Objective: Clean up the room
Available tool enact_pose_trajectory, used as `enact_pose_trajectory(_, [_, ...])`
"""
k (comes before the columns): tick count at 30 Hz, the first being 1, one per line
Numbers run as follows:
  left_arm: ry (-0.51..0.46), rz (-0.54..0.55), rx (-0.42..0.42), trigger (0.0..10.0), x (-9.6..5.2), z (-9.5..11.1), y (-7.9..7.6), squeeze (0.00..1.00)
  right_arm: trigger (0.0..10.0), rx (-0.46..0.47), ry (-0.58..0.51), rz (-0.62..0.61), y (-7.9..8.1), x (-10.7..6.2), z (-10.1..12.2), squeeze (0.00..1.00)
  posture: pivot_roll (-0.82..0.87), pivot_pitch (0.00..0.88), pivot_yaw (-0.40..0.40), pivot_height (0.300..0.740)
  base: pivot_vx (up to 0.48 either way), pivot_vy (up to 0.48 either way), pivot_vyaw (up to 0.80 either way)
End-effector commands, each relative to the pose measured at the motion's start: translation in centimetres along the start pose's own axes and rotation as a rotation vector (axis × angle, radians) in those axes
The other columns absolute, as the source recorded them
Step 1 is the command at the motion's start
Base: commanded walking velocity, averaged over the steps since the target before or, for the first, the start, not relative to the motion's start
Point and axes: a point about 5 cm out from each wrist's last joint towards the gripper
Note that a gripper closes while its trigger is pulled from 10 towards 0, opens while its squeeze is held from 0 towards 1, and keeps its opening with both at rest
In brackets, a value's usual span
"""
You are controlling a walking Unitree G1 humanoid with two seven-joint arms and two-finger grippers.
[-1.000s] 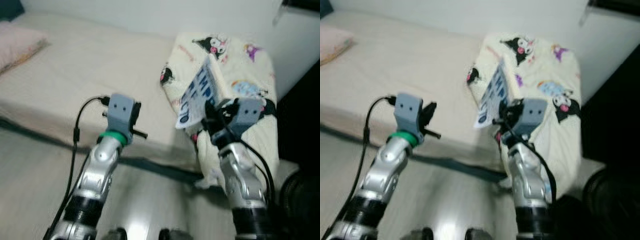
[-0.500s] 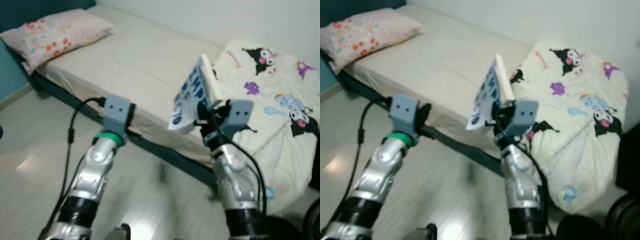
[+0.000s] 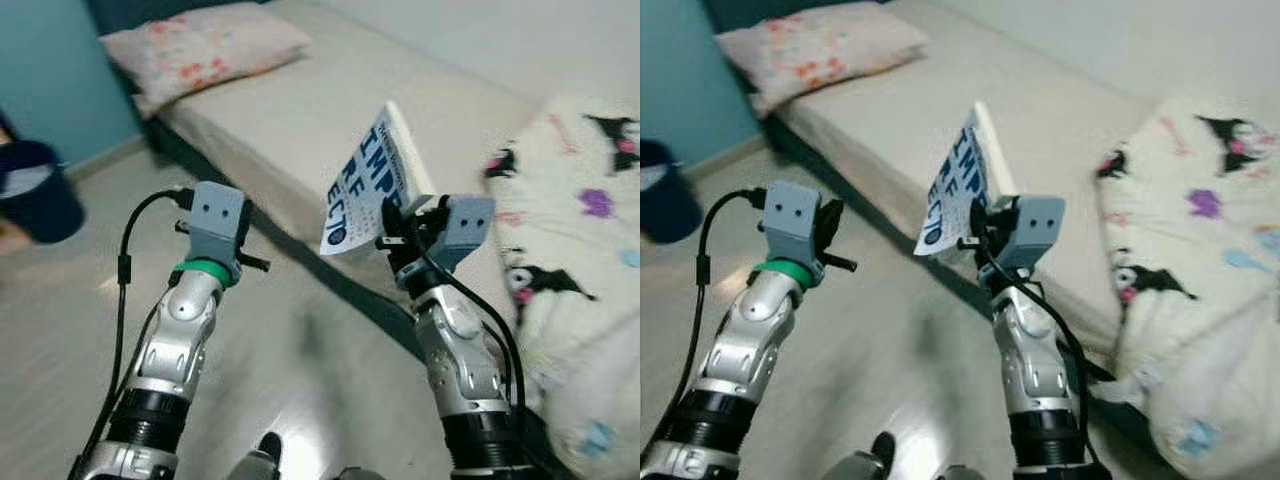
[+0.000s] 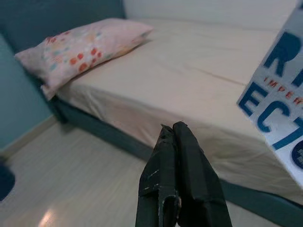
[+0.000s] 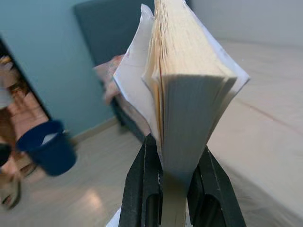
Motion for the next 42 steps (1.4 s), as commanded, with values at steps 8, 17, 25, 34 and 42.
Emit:
enact_pose_trajectory(8, [0.002, 0.0, 0.013, 10.0, 0.0, -0.19, 0.06, 0.0, 10.0, -0.007, -0.034, 0.001, -0.09, 0.27, 0.61, 0.0, -0.01, 0.062, 0.026, 0.74, 0.471, 0.0, 0.76])
enact_pose_trajectory(17, [0.002, 0.0, 0.014, 10.0, 0.03, -0.23, 0.01, 0.0, 10.0, -0.004, -0.043, -0.002, -0.22, 0.34, 0.79, 0.0, -0.01, 0.065, 0.026, 0.74, 0.47, 0.0, 0.06])
enact_pose_trajectory(25, [0.003, 0.006, 0.015, 10.0, -0.01, -0.28, 0.12, 0.0, 10.0, 0.006, -0.046, 0.005, -0.08, 0.3, 0.77, 0.0, -0.01, 0.065, 0.024, 0.74, 0.469, 0.0, 0.0])
enact_pose_trajectory(34, [0.007, 0.002, 0.015, 10.0, -0.01, -0.37, 0.13, 0.0, 10.0, -0.003, -0.036, -0.015, -0.31, 0.41, 0.56, 0.0, -0.01, 0.069, 0.027, 0.74, 0.469, 0.0, 0.0])
enact_pose_trajectory(42, [0.007, 0.001, 0.016, 10.0, 0.06, -0.38, 0.1, 0.0, 10.0, -0.002, -0.036, -0.012, -0.29, 0.35, 0.48, 0.0, -0.01, 0.07, 0.029, 0.74, 0.47, 0.0, 0.0])
Point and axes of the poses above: a point about 5 cm out from each wrist's last joint towards the gripper, its own x axis pointing out of the wrist towards the gripper, its own z axis along the axis of the wrist's last joint, y = z × x, and after that the axes turned 14 degrees about -x, right-handed
